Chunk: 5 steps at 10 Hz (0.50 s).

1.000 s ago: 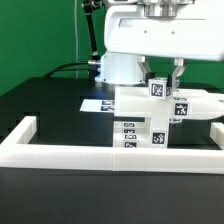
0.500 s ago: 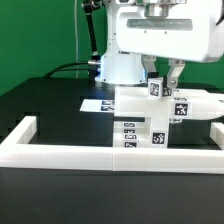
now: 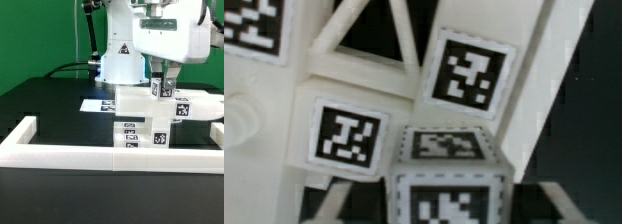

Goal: Assemble chair

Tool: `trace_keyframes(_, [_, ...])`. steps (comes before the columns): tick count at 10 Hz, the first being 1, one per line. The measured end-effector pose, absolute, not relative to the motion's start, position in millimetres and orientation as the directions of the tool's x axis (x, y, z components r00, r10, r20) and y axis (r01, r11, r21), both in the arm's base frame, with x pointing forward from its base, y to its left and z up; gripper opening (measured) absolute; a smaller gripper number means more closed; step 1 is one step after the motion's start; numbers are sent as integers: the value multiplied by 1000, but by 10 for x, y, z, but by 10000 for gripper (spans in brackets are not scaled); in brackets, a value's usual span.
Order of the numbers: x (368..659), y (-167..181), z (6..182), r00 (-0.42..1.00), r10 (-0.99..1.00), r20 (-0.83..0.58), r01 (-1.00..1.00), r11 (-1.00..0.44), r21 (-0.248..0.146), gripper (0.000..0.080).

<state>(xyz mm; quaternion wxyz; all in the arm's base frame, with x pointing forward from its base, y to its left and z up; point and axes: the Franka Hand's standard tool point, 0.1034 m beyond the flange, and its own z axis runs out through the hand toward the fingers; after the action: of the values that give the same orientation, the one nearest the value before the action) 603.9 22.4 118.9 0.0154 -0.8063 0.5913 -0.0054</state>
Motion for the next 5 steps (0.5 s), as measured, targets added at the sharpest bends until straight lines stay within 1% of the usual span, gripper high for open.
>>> trace_keyframes(1, [6032, 240, 1189, 318, -948, -9, -948, -318, -26, 549])
trace_keyframes(2, [6031, 279, 1196, 360, -933, -10, -933, -359, -23, 549])
trace_keyframes(3, [6037, 281, 1201, 503, -864, -5, -864, -502, -26, 630])
trace_keyframes(4, [6042, 288, 1203, 590, -808, 0, -807, -589, -30, 630])
trace_keyframes(5, [6042, 305, 1201, 658, -753, 2, -753, -658, -31, 646])
